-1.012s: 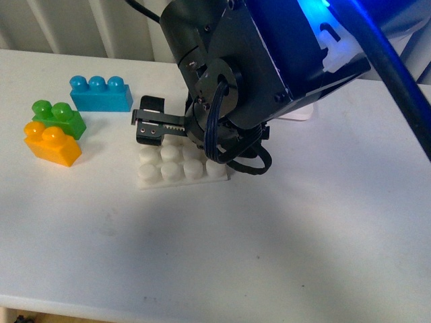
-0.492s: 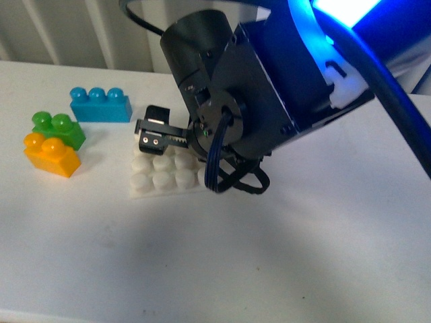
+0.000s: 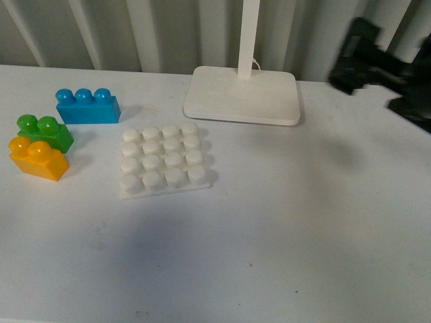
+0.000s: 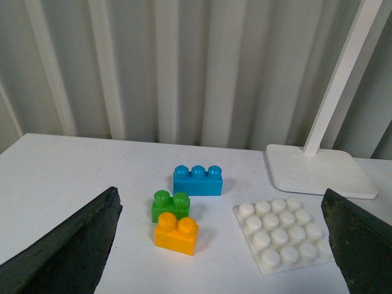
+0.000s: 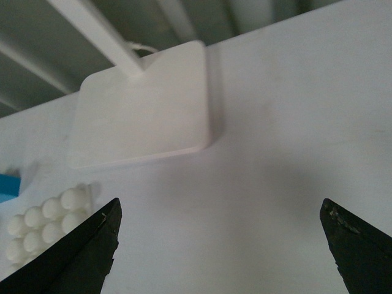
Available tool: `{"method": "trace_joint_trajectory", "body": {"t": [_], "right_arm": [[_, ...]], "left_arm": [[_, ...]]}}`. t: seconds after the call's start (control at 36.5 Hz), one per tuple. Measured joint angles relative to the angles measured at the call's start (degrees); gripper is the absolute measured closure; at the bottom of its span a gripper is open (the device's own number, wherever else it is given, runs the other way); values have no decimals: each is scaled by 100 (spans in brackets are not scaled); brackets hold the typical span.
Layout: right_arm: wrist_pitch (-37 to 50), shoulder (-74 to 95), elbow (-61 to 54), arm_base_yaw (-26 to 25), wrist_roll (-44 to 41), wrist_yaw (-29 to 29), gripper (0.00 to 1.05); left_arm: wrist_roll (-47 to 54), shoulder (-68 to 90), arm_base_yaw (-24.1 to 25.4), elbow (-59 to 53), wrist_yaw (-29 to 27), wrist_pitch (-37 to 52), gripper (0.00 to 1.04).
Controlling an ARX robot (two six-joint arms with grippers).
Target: Insert yellow block into base center
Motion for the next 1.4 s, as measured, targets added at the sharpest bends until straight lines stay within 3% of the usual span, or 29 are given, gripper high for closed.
{"method": "trace_joint_trajectory", "body": {"t": [0.08, 0.14, 0.19, 0.36, 0.52, 1.4], "right_arm": [[162, -1130, -850, -772, -511, -291, 11], [1515, -1742, -1596, -1108, -1147, 48, 21], [2144, -2702, -2306, -1272, -1864, 173, 34], [452, -5764, -3316, -1259, -2492, 70, 71], [120, -6577, -3497, -1259, -2566, 76, 103], [-1266, -8393, -3873, -1259, -2594, 70, 104]], "left_arm": [[0, 0, 0, 0, 0, 0, 6], [0, 0, 0, 0, 4, 0, 6], [-2, 2, 0, 0, -2, -2, 6], [0, 2, 0, 0, -2, -4, 6], [0, 0, 0, 0, 2, -4, 6], [0, 0, 0, 0, 0, -4, 6]]}}
